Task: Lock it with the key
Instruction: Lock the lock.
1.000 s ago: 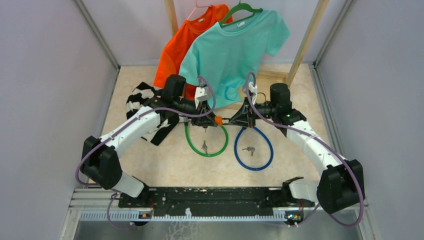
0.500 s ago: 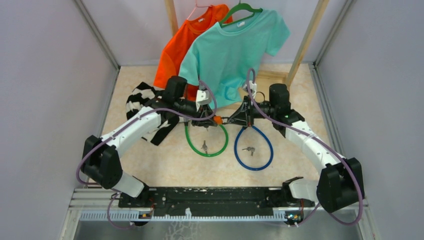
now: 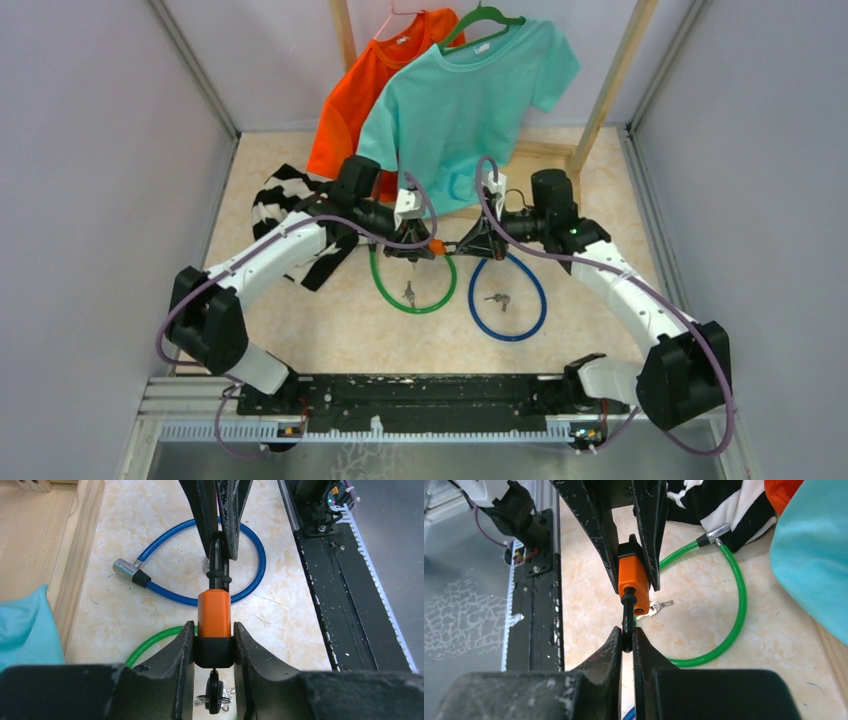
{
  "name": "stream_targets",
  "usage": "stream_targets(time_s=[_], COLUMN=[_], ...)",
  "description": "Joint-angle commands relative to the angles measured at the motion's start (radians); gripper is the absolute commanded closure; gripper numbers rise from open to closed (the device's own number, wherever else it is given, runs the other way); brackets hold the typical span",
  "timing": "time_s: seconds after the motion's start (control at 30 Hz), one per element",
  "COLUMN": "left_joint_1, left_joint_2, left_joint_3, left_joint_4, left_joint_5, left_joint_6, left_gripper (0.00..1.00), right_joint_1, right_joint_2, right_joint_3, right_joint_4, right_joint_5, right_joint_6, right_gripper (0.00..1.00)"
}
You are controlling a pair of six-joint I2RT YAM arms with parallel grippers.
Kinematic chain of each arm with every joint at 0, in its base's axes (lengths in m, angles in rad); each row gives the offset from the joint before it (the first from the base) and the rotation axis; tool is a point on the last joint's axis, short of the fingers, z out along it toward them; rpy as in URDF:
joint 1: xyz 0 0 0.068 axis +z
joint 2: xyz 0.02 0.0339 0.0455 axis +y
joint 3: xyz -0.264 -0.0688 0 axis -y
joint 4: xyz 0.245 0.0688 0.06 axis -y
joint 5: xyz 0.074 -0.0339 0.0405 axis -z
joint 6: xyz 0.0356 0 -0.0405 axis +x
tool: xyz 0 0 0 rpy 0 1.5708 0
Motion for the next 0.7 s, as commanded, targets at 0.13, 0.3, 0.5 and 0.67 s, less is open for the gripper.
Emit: stream_targets(time_s=[0.13, 0.3, 0.5, 0.67], left_joint_1=[-0.034, -0.034, -0.034, -0.034], left_joint_2=[-0.003, -0.007, -0.006, 0.000], left_joint_3=[0.044, 0.042, 0.047, 0.051], left_joint_4=[0.045, 0.043, 0.066, 0.090], left_joint_5=[0.077, 0.062, 0.087, 0.125], left_joint_6=[0.055, 0.059, 0.018, -0.024], left_gripper=[1.00, 1.00, 1.00, 1.00], right_joint_1=[0.049, 0.051, 0.061, 0.065], right_joint_2=[-0.013, -0.013, -0.028, -0.034], right_joint_3=[0.139, 0.175, 0.124, 0.076], right_joint_4=[-0.151, -0.225, -0.146, -0.076], right_joint_5=[0.009, 0.034, 0.025, -0.014], right_joint_6=[-0.234, -0.294, -0.249, -0.255], right_gripper=[1.00, 1.00, 1.00, 1.00])
